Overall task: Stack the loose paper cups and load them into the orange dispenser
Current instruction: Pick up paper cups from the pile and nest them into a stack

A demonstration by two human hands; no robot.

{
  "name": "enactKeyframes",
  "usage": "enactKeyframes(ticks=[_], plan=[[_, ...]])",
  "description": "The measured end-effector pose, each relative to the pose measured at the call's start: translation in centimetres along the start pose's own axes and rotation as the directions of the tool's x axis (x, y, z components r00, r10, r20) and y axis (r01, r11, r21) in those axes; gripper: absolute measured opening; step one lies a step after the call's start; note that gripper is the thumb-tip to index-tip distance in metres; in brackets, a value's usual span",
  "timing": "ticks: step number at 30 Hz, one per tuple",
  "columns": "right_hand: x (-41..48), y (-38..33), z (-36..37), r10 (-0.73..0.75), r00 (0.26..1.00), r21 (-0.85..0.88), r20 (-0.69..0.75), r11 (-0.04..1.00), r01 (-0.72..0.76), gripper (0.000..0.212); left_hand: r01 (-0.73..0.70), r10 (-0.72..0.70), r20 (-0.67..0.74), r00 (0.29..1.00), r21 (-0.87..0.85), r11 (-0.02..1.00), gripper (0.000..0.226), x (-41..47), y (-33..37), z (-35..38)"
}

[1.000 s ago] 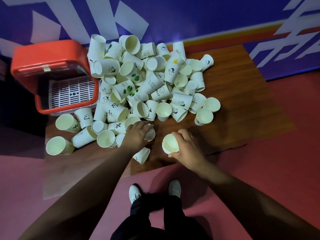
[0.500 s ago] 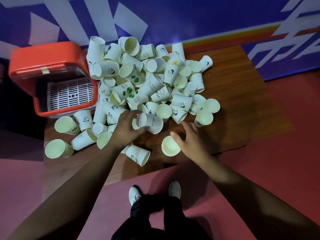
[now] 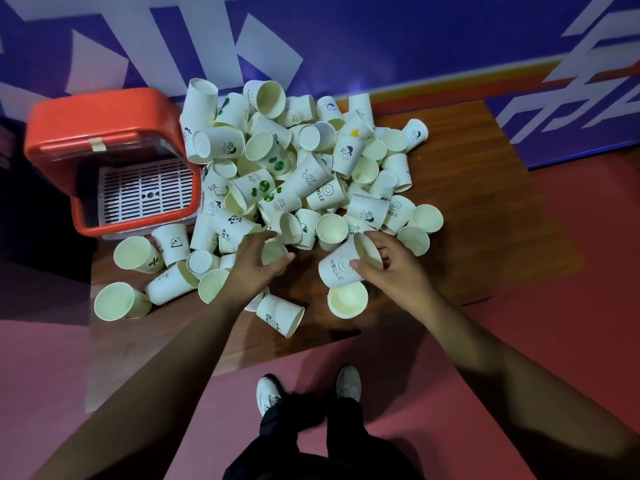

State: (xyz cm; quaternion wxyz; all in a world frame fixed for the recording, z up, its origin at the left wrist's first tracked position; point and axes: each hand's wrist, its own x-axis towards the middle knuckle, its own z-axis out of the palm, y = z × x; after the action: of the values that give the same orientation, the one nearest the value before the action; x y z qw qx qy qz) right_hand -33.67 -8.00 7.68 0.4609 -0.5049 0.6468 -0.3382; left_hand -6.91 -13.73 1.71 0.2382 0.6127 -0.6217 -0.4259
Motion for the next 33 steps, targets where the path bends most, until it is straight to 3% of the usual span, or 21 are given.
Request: enactKeyframes(ticks=[2, 5, 9, 12, 16, 19, 23, 26, 29, 33], plan=[[-0.8, 1.0, -0.3, -0.073, 0.997, -0.202, 0.029, 0.976, 0.077, 0.063, 0.051, -0.027, -0.116, 0.993, 0.205, 0.977, 0.079, 0.6, -2.1, 0.1], [-2.2, 2.1, -0.1, -0.159, 0.985, -0.427, 0.072, 0.887, 0.175, 0.069, -0.025, 0.068, -0.08, 0.994, 0.455, 0.89, 0.08, 1.0, -4.3, 1.0], [-3.0, 3.8, 1.6, -0.193, 0.977, -0.634, 0.092, 0.745, 0.207, 0.079, -0.079, 0.099, -0.016, 0.995, 0.491, 0.868, 0.073, 1.0, -4.3, 2.0], [-2.7, 5.3, 3.2, -0.06, 0.987, -0.714, 0.147, 0.684, 0.148, 0.086, -0.117, 0.141, -0.01, 0.99, 0.5, 0.858, 0.057, 1.4, -4.5, 2.5], [-2.1, 6.6, 4.4, 0.084, 0.985, -0.651, 0.153, 0.758, 0.037, 0.092, -0.114, 0.115, 0.029, 0.993, 0.502, 0.857, 0.021, 1.8, -4.4, 2.3], [-1.8, 6.7, 4.2, 0.094, 0.983, -0.608, 0.156, 0.794, 0.021, 0.099, -0.16, 0.166, 0.032, 0.986, 0.492, 0.855, 0.018, 1.5, -3.4, 1.6], [-1.7, 6.6, 3.0, 0.053, 0.994, -0.543, 0.099, 0.84, 0.009, 0.091, -0.246, 0.284, -0.036, 0.958, 0.403, 0.882, 0.028, 0.6, -1.8, 0.5], [-0.9, 7.0, 1.8, 0.051, 0.998, -0.505, -0.03, 0.861, -0.059, 0.074, -0.253, 0.272, -0.075, 0.959, 0.196, 0.947, 0.052, -0.7, 0.7, -0.1], [0.6, 8.1, 0.2, -0.005, 0.979, -0.489, -0.206, 0.867, -0.098, 0.06, -0.282, 0.28, 0.063, 0.958, 0.011, 0.959, 0.082, -1.7, 3.5, 0.5], [2.6, 9.9, -1.9, -0.083, 0.937, -0.577, -0.338, 0.805, -0.137, 0.045, -0.443, 0.412, 0.317, 0.854, 0.03, 0.896, 0.08, -2.2, 4.8, 2.8]])
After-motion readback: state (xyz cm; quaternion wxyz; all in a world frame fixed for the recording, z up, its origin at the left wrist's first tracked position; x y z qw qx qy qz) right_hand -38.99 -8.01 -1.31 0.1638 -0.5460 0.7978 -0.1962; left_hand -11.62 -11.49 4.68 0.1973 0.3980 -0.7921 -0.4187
